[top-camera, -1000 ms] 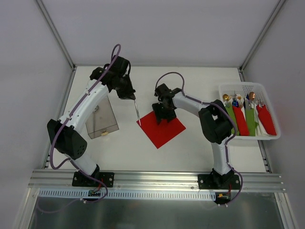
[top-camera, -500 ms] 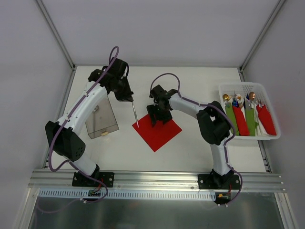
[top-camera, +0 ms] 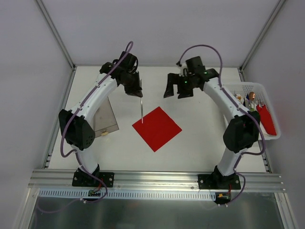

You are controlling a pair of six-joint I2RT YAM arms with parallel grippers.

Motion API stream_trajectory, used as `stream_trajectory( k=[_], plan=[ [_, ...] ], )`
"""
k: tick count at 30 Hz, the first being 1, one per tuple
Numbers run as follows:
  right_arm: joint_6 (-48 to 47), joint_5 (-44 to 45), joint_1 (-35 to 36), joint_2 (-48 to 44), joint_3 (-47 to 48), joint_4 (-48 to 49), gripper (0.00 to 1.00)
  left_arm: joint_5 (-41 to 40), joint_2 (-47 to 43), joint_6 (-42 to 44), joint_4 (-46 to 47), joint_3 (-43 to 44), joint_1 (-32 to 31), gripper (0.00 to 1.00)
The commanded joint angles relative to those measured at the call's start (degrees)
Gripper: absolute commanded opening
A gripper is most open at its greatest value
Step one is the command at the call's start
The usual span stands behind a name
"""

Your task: Place the utensils on the paper napkin and roll it up

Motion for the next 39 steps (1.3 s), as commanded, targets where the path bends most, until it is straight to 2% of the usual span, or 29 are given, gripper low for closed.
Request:
stream_trajectory(
  k=[1, 3, 6, 9, 14, 20, 31, 39],
  plan=[
    [-6.2, -7.1, -9.8, -3.0, -4.4, -7.5, 0.99, 5.2, 5.8, 6.1, -0.3, 3.5, -2.5, 0.00],
    [-10.3, -10.5, -14.6, -3.5, -5.4, -10.7, 0.99, 6.2, 10.3, 5.8, -0.7, 5.7, -3.2, 0.00],
    [-14.8, -10.4, -18.0, -5.6, -8.1, -14.9, 0.99, 6.1, 15.9, 4.6, -0.8, 9.7, -5.2, 0.00],
    [-17.4, -9.0, -20.5, -9.9, -11.7, -15.8, 0.99, 4.3, 21.0, 4.2, -0.9, 13.6, -7.6, 0.00],
    [-18.4, -7.5, -23.8, -14.8, -15.1, -15.5, 0.99, 1.4, 26.3, 4.2, -0.9, 14.5, -9.5, 0.00],
    [-17.1, -5.8, -24.3, -16.1, -14.0, -15.4, 0.99, -0.1, 27.9, 3.1, -0.9, 12.5, -9.6, 0.00],
    [-14.8, -5.2, -24.5, -14.2, -12.1, -15.5, 0.99, -1.3, 29.2, -4.2, -0.8, 10.8, -10.7, 0.00],
    [-14.9, -5.6, -24.5, -13.7, -12.3, -15.4, 0.99, -2.3, 31.3, -3.4, -0.8, 11.7, -11.1, 0.00]
  ],
)
